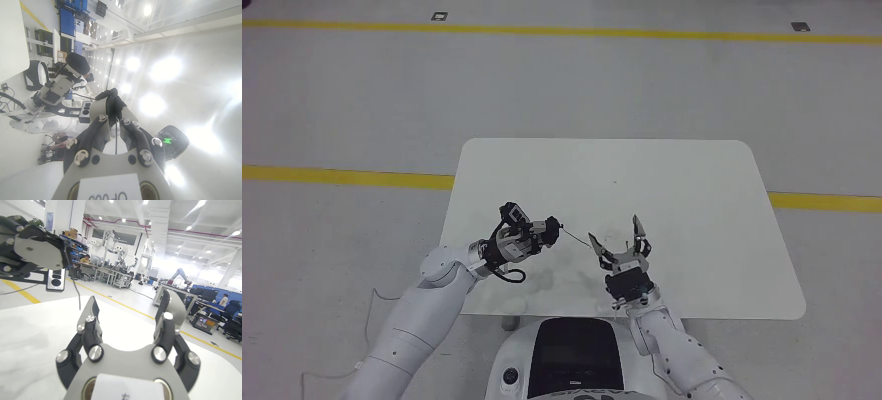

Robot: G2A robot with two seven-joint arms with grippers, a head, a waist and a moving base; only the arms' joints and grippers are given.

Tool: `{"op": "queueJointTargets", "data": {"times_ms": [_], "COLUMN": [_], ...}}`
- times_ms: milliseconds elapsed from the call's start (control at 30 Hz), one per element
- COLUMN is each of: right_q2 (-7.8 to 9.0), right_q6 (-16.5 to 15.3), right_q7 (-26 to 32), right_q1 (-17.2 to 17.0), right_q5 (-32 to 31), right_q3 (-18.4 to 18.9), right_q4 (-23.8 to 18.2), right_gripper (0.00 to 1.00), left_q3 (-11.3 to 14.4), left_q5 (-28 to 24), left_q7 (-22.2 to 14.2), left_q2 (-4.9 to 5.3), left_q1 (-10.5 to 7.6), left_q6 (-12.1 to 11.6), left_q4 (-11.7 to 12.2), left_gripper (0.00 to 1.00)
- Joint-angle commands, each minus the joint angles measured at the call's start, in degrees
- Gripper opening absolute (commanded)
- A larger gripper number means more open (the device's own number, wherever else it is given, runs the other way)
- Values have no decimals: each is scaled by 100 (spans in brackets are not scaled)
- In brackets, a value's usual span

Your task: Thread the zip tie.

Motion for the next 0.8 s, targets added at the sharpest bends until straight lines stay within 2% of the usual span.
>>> {"op": "queueJointTargets", "data": {"times_ms": [0, 333, 400, 533, 633, 767], "right_q2": [-5, -5, -4, 48, 103, 148], "right_q6": [0, 0, -109, -436, -611, -853], "right_q7": [-35, -35, 109, 259, 369, 543], "right_q1": [-149, -149, -145, -265, -361, -485], "right_q5": [0, 0, 179, 601, 685, 896], "right_q3": [162, 162, 240, 634, 963, 1284], "right_q4": [-149, -149, -227, -432, -537, -667], "right_gripper": [100, 100, 100, 100, 100, 100], "left_q3": [0, 0, -5, -132, -217, -354], "left_q5": [0, 0, 79, 176, -52, -119], "left_q7": [0, 0, 95, -93, -513, -797], "left_q2": [0, 0, 12, 91, 144, 209], "left_q1": [0, 0, 15, 117, 184, 211], "left_q6": [0, 0, 57, 445, 897, 1183], "left_q4": [0, 0, -109, -348, -485, -552], "left_gripper": [0, 0, 0, 0, 0, 0]}}
